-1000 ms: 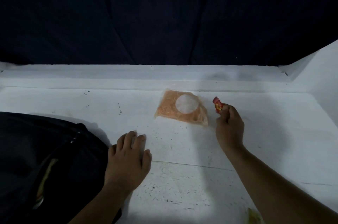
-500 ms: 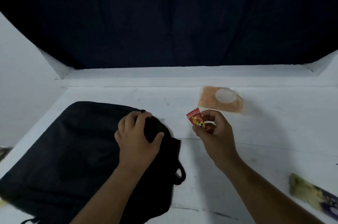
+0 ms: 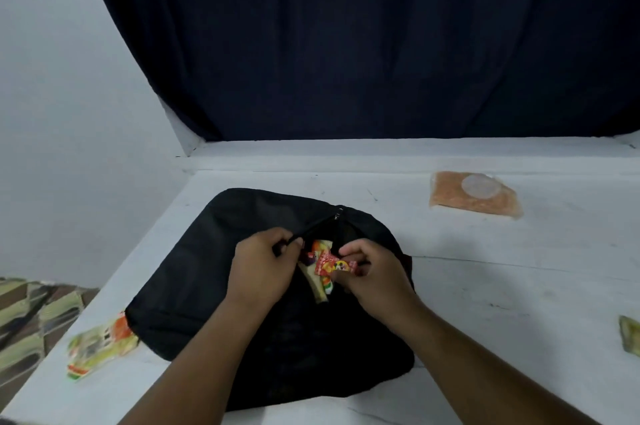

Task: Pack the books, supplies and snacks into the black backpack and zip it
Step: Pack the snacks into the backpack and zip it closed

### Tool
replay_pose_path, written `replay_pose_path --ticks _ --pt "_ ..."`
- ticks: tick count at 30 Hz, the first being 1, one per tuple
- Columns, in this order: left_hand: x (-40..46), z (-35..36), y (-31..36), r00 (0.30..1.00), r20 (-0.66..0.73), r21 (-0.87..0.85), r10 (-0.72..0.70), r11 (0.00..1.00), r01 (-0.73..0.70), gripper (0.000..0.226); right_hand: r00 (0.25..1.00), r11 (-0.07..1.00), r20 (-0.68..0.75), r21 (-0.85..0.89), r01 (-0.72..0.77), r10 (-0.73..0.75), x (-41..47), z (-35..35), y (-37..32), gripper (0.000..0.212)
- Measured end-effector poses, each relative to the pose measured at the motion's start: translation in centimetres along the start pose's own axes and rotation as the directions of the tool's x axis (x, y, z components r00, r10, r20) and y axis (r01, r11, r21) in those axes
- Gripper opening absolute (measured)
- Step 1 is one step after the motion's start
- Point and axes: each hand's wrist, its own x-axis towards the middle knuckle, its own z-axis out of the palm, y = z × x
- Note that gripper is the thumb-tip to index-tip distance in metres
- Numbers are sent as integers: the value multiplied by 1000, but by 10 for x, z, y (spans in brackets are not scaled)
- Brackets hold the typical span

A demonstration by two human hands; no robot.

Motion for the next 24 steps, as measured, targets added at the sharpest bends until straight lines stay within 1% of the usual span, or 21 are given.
replay_pose_path --ticks 2,5,6,8,10,11,13,16,17,19,21,23,24 --pt "1 -6 3 999 4 -85 -34 996 34 20 998 999 -64 30 -13 15 7 15 -7 26" --pt "2 -11 6 999 13 -138 -45 989 46 23 980 994 -186 97 -58 76 18 33 -11 22" --pt "3 -12 7 999 17 -148 -47 988 49 23 976 988 -193 135 -78 104 20 38 -11 19" --pt "4 -14 7 999 22 -158 -43 986 46 23 984 968 -114 227 -110 139 21 46 -8 11" --pt "4 -14 7 999 29 -165 -36 986 40 23 991 950 10 284 -133 136 18 51 -5 19" --pt "4 -14 6 999 36 -171 -37 984 42 23 991 954 48 271 -131 122 16 50 -5 25" --pt "3 -13 5 998 47 -181 -45 982 52 24 993 960 38 256 -117 110 14 48 -5 33" --pt "2 -10 2 998 44 -188 -41 981 49 25 990 958 -63 268 -106 127 15 44 -2 43" --pt "2 -9 2 998 47 -189 -39 981 48 25 991 963 -63 251 -102 122 16 44 -1 44" --pt "2 -6 1 998 51 -192 -40 980 50 25 994 969 24 220 -109 107 20 46 2 47" --pt "2 -4 1 997 57 -195 -45 979 55 23 987 977 131 178 -114 92 21 46 1 58" --pt "1 -3 0 997 57 -200 -53 978 63 22 982 980 163 161 -119 92 21 42 3 64" --pt "0 -1 0 997 52 -200 -53 978 62 22 984 977 153 178 -119 92 19 38 3 62"
